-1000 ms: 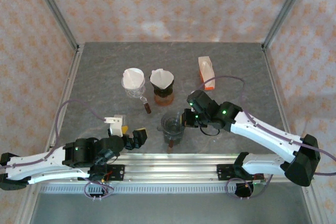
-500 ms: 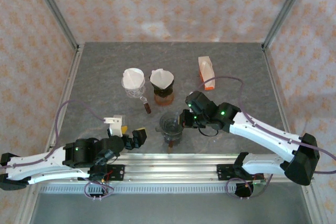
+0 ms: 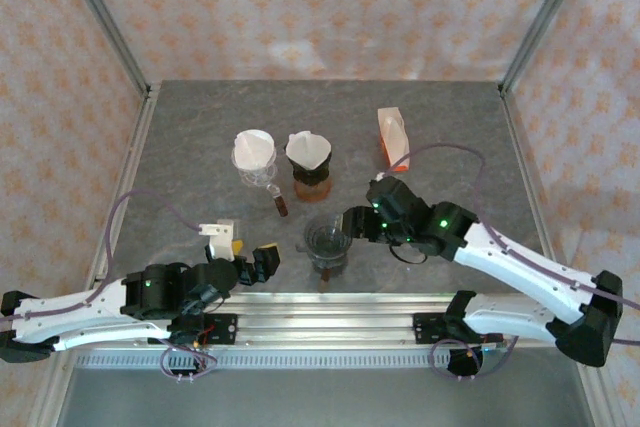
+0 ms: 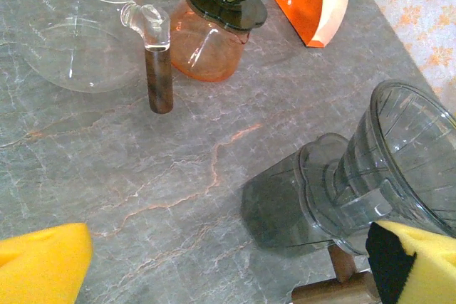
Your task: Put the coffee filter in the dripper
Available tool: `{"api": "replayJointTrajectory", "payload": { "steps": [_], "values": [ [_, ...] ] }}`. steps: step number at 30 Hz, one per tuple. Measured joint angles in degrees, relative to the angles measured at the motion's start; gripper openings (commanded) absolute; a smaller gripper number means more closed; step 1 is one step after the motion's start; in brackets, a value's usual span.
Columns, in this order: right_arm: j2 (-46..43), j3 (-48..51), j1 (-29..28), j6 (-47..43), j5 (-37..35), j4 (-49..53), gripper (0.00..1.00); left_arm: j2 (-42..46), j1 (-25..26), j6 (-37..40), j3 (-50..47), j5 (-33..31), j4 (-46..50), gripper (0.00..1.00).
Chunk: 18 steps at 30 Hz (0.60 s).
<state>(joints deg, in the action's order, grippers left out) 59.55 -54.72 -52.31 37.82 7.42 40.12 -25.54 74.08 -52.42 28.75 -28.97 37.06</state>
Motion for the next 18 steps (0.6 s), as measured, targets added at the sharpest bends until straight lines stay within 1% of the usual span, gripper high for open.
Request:
{"api": "replayJointTrajectory", "payload": {
  "steps": [2, 4, 7, 9, 12, 16, 18],
  "values": [
    [-0.7, -1.0, 0.9, -1.2, -2.3, 0.6, 0.63, -0.2, 0.0, 0.3, 0.0, 0.0, 0.0, 1.00],
    [-0.4, -2.3, 3.6, -3.0, -3.9, 0.6, 0.59, -0.2, 0.0, 0.8, 0.0, 0.0, -0.3, 1.00],
    [2.2, -4.2, 10.5, -6.7, -6.0, -0.4, 0.54, -0.5, 0.0, 1.5, 0.0, 0.0, -1.1, 1.00],
    [5.7, -5.3, 16.0, -9.4, -6.7, -2.0, 0.51, -1.1, 0.0, 1.9, 0.0, 0.0, -1.8, 1.00],
    [13.3, -8.1, 22.1, -13.4, -8.2, -4.1, 0.47, -2.4, 0.0, 2.2, 0.1, 0.0, -2.1, 1.00],
    [23.8, -12.9, 27.0, -17.9, -9.0, -7.0, 0.43, -4.4, 0.0, 2.9, 0.2, 0.0, -2.4, 1.00],
    [28.3, -15.0, 29.3, -19.6, -9.0, -8.4, 0.43, -5.3, 0.0, 3.0, 0.2, 0.0, -2.6, 1.00]
  ]
}}
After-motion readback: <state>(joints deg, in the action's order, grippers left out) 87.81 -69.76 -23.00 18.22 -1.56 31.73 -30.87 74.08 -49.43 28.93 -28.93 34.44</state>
